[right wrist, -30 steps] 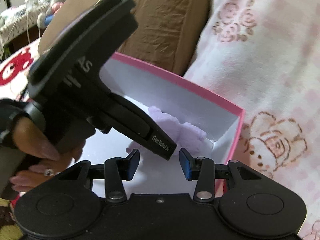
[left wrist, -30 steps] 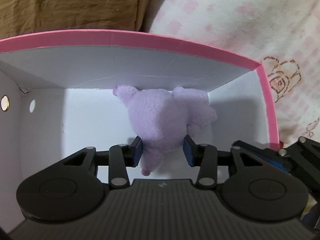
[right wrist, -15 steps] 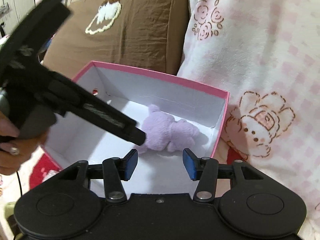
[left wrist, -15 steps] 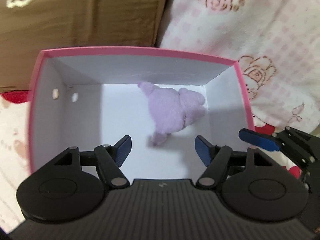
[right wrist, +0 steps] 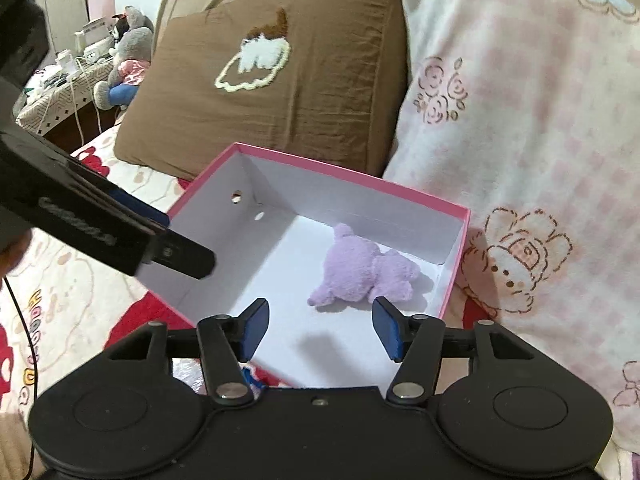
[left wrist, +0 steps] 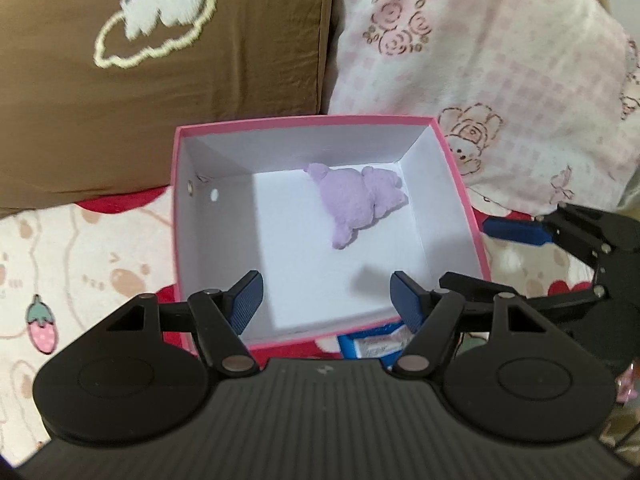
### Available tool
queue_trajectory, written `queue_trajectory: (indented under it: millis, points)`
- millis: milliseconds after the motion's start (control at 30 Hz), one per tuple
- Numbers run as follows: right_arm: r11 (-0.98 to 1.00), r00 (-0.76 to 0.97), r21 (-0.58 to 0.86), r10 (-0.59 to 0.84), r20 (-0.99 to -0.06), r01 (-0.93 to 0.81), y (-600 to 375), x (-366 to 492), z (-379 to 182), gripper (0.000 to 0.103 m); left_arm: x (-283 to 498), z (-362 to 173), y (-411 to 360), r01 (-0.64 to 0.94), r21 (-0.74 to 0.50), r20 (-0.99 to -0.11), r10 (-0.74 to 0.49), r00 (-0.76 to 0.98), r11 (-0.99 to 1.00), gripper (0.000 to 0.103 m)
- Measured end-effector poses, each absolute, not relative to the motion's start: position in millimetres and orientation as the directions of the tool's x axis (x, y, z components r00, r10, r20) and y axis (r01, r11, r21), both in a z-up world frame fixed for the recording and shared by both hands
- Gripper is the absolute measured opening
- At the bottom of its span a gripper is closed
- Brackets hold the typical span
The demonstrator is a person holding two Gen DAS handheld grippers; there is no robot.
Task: Organize objects
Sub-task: 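Open the left tool to drop the plush into the box, withdraw, then move the left tool down to the green yarn ball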
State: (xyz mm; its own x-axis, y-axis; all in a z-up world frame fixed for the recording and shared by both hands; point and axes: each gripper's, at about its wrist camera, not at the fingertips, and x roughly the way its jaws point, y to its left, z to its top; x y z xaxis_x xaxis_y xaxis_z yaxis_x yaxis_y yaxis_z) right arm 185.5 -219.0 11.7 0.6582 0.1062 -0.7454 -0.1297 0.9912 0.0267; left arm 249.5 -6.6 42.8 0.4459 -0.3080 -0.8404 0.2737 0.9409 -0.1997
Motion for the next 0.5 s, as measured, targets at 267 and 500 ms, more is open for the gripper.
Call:
queue_trajectory:
  millis: [267, 500]
  points:
    - [0.989, 0.663, 0.002, 0.101, -0.742, -0.148, -199, 163, 33, 0.074, 212, 60, 16, 0.298, -0.174, -0.848, -0.297, 0.439, 0.938, 0.072]
    - [0.984, 0.659, 0.054, 0.156, -0.736, -0.172, -181, 131, 58, 0.076, 181, 79, 28, 0.320, -0.169, -0.834, -0.309, 0.458, 0.932, 0.072]
